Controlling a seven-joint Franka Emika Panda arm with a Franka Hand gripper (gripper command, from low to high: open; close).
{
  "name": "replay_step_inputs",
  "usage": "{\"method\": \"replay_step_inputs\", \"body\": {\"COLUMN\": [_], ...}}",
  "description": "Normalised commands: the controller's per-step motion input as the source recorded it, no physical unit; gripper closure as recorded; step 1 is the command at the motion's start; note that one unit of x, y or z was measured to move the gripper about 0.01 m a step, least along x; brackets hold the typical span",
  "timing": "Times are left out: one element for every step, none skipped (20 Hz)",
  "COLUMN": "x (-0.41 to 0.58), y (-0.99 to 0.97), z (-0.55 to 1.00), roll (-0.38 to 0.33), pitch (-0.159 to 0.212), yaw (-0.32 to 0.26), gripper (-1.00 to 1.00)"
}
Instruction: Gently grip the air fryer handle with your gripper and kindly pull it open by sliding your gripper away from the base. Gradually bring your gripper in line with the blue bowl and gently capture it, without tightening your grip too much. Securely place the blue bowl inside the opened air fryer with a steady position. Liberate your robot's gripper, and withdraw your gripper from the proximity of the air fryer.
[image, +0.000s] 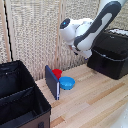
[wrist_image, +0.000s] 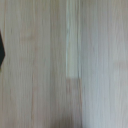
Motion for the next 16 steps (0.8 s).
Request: {"method": "replay_step_inputs", "body": {"x": [-0.311,-0.331,-0.354,-0.366,-0.371,-0.374,-0.389,-0.371,-0.371,-0.389,-0.369,-0.346,-0.334,-0.251,-0.154,-0.143], "y": [-0.58,-0.59,-0.6,-0.6,-0.6,-0.6,-0.6,-0.61,-0.61,-0.61,-0.62,-0.62,-0.62,-0.59,-0.58,-0.58], "z": [-0.3,-0.31,-0.31,-0.32,-0.32,-0.33,-0.33,-0.36,-0.38,-0.39,-0.37,-0.37,-0.37,-0.34,-0.3,-0.29], "roll": [-0.193,-0.183,-0.178,-0.175,-0.172,-0.166,-0.152,-0.121,-0.101,-0.087,-0.069,-0.052,-0.047,-0.043,-0.035,-0.028], "pitch": [-0.103,-0.097,-0.096,-0.093,-0.094,-0.089,-0.085,-0.069,-0.059,-0.05,-0.048,-0.048,-0.045,-0.039,-0.043,-0.046], "yaw": [0.134,0.135,0.13,0.127,0.127,0.127,0.132,0.145,0.149,0.146,0.147,0.145,0.142,0.149,0.166,0.178], "gripper": [-1.0,-1.0,-1.0,-1.0,-1.0,-1.0,-1.0,-1.0,-1.0,-1.0,-1.0,-1.0,-1.0,-1.0,-1.0,-1.0]}}
